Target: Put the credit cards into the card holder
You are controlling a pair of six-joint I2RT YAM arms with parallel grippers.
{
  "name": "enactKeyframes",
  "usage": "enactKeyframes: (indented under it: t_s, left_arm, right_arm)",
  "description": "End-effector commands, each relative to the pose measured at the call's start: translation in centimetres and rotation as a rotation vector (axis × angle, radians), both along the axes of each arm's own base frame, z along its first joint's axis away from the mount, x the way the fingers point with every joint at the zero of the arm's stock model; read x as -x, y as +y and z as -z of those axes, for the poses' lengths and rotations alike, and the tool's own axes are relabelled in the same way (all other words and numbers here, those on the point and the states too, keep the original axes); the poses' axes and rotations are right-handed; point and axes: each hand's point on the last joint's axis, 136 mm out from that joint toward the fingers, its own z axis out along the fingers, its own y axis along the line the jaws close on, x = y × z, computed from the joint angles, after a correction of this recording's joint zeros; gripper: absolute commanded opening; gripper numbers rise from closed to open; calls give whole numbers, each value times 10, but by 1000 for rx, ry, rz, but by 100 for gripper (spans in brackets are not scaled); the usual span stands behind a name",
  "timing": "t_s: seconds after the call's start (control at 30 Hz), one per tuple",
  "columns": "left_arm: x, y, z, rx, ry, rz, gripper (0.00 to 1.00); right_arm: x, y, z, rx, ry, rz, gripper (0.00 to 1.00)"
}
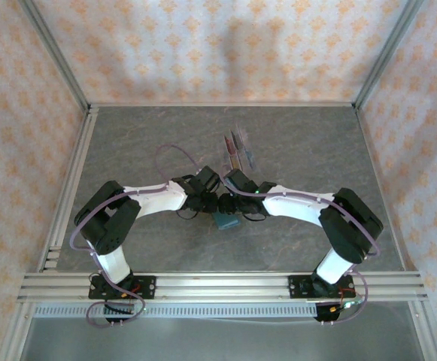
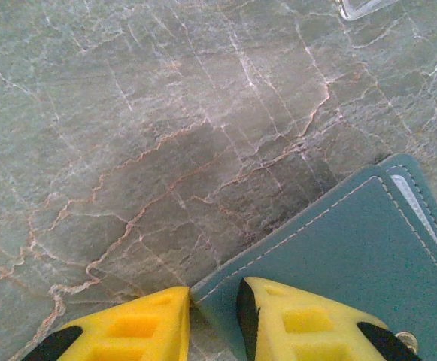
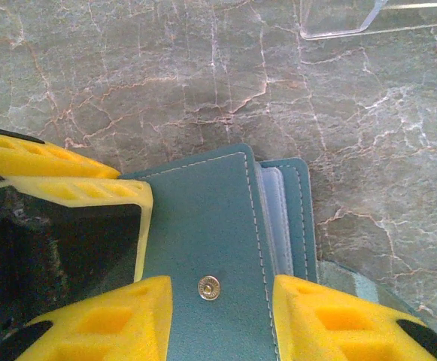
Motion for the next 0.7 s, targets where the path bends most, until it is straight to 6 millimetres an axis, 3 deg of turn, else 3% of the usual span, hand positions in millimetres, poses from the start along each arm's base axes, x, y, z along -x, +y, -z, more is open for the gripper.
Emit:
enactKeyframes:
  t_s: [0.0, 0.23, 0.47, 0.67]
  left_arm:
    - [34, 6, 44, -56, 156, 42, 26]
    - [34, 6, 42, -54, 153, 42, 26]
    - [34, 6, 42, -55, 152, 43, 26]
    - [34, 6, 43, -56, 155, 42, 26]
  right_arm:
    - [0, 0, 4, 32, 6, -12, 43]
    - [2, 2, 14, 30, 32, -25, 48]
    - [6, 8, 17, 2, 52, -41, 43]
    - [2, 0, 6, 20, 13, -23, 38]
